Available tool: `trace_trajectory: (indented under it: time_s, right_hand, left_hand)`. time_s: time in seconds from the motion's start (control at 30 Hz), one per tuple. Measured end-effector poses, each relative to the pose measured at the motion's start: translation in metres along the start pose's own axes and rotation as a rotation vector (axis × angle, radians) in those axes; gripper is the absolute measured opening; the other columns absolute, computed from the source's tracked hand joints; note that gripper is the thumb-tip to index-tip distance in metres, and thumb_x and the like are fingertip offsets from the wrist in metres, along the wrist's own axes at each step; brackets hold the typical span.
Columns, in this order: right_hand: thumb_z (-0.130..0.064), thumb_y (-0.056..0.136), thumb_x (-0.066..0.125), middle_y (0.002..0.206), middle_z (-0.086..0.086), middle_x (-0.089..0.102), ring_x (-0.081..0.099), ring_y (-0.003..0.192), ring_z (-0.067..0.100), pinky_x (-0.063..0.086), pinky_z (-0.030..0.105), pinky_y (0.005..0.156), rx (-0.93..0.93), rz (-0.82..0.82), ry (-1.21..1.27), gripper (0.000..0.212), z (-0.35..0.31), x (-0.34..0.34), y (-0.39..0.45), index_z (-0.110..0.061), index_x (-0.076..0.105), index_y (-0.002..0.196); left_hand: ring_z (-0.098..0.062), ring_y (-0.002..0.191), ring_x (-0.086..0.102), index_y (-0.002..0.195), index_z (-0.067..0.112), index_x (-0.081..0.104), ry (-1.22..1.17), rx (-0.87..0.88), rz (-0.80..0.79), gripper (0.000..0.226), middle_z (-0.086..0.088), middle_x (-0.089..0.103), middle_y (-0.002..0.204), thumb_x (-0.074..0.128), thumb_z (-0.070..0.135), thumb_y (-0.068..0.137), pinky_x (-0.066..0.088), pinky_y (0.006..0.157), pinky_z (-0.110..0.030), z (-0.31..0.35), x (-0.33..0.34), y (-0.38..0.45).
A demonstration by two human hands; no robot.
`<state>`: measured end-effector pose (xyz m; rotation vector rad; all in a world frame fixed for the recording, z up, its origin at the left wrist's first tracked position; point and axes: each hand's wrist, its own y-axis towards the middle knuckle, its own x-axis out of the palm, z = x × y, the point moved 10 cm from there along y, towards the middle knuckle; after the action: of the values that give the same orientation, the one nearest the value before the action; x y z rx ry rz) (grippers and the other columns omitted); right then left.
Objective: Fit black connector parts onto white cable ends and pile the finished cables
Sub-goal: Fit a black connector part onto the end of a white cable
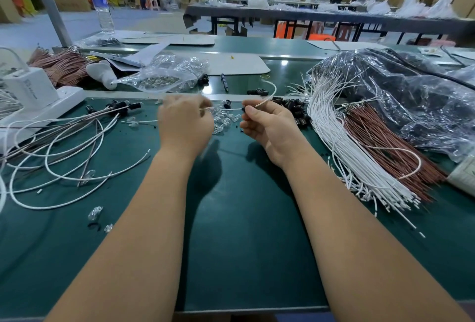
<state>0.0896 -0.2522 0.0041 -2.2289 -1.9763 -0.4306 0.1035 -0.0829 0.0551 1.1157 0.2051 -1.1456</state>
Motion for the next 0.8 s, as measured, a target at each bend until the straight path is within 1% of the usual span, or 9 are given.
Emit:
trace_trajectory:
  time_s: [0.07, 0.1, 0.17, 0.3, 0.37, 0.43, 0.57, 0.7, 0.8]
  right_hand:
    - [-0.001, 0.093, 0.058, 0.069, 0.002, 0.063, 0.061, 0.059, 0.012, 0.051, 0.022, 0.061, -0.007, -0.007, -0.048, 0.011, 0.0, 0.002, 0.0, -0.01, 0.063, 0.092]
    - [-0.001, 0.093, 0.058, 0.068, 0.002, 0.063, 0.061, 0.059, 0.012, 0.051, 0.022, 0.061, -0.015, 0.0, -0.062, 0.011, -0.001, 0.001, 0.0, -0.01, 0.064, 0.091]
    - [-0.002, 0.093, 0.058, 0.065, 0.0, 0.062, 0.06, 0.057, 0.011, 0.05, 0.022, 0.06, -0.026, 0.028, -0.069, 0.009, -0.002, -0.002, 0.0, -0.009, 0.063, 0.09]
    - [-0.003, 0.093, 0.059, 0.06, -0.003, 0.062, 0.059, 0.054, 0.01, 0.049, 0.02, 0.056, -0.014, 0.051, -0.035, 0.01, -0.001, -0.005, 0.001, -0.01, 0.062, 0.086]
    - [-0.003, 0.092, 0.06, 0.063, -0.001, 0.062, 0.059, 0.055, 0.011, 0.049, 0.021, 0.057, -0.012, 0.035, -0.049, 0.009, -0.001, -0.003, 0.001, -0.01, 0.062, 0.087]
    - [-0.003, 0.092, 0.061, 0.067, 0.001, 0.063, 0.06, 0.057, 0.012, 0.05, 0.022, 0.058, -0.02, 0.015, -0.087, 0.009, -0.001, -0.001, 0.0, -0.01, 0.063, 0.087]
    - [-0.003, 0.091, 0.062, 0.068, 0.003, 0.064, 0.06, 0.058, 0.013, 0.049, 0.022, 0.058, -0.046, -0.008, -0.184, 0.008, -0.002, 0.003, 0.0, -0.01, 0.064, 0.088]
    - [-0.002, 0.09, 0.062, 0.068, 0.005, 0.063, 0.06, 0.056, 0.012, 0.048, 0.021, 0.057, -0.061, -0.011, -0.241, 0.008, -0.001, 0.005, 0.001, -0.009, 0.065, 0.088]
    - [-0.006, 0.091, 0.063, 0.066, 0.003, 0.063, 0.06, 0.055, 0.013, 0.048, 0.021, 0.057, -0.055, -0.013, -0.199, 0.005, -0.002, 0.003, 0.001, -0.008, 0.065, 0.087]
  left_hand:
    - [-0.023, 0.092, 0.062, 0.105, 0.015, 0.071, -0.202, 0.146, -0.12, 0.021, -0.004, 0.072, 0.096, 0.056, 0.012, 0.091, 0.045, 0.083, -0.03, 0.026, 0.014, -0.005]
    - [-0.022, 0.085, 0.062, 0.104, 0.016, 0.07, -0.234, 0.171, -0.19, 0.018, -0.003, 0.071, 0.09, 0.056, 0.014, 0.092, 0.047, 0.077, -0.031, 0.031, 0.023, -0.009]
    - [-0.024, 0.079, 0.059, 0.097, 0.018, 0.068, -0.172, 0.136, -0.258, 0.015, 0.0, 0.066, 0.081, 0.055, 0.016, 0.094, 0.045, 0.069, -0.031, 0.024, 0.034, -0.011]
    - [-0.028, 0.077, 0.056, 0.093, 0.016, 0.07, -0.108, -0.007, -0.215, 0.022, 0.001, 0.06, 0.076, 0.049, 0.01, 0.092, 0.04, 0.065, -0.031, -0.003, 0.029, -0.007]
    - [-0.021, 0.077, 0.056, 0.099, 0.015, 0.072, -0.161, 0.039, -0.195, 0.024, 0.0, 0.063, 0.08, 0.051, 0.008, 0.09, 0.04, 0.067, -0.028, 0.007, 0.025, -0.007]
    - [-0.016, 0.077, 0.059, 0.104, 0.013, 0.072, -0.256, 0.115, -0.187, 0.022, -0.002, 0.068, 0.085, 0.057, 0.008, 0.087, 0.045, 0.071, -0.025, 0.025, 0.022, -0.01]
    - [-0.007, 0.069, 0.062, 0.093, 0.012, 0.074, -0.446, 0.078, -0.128, 0.01, 0.002, 0.071, 0.079, 0.066, 0.012, 0.087, 0.048, 0.067, -0.015, 0.031, 0.015, -0.01]
    - [-0.013, 0.078, 0.068, 0.093, 0.013, 0.075, -0.546, -0.04, -0.197, 0.01, -0.001, 0.073, 0.082, 0.07, 0.011, 0.085, 0.053, 0.073, -0.023, 0.019, 0.022, -0.008]
    - [-0.016, 0.082, 0.07, 0.096, 0.012, 0.075, -0.595, -0.043, -0.263, 0.014, -0.003, 0.074, 0.085, 0.072, 0.008, 0.083, 0.056, 0.082, -0.031, 0.02, 0.027, -0.01]
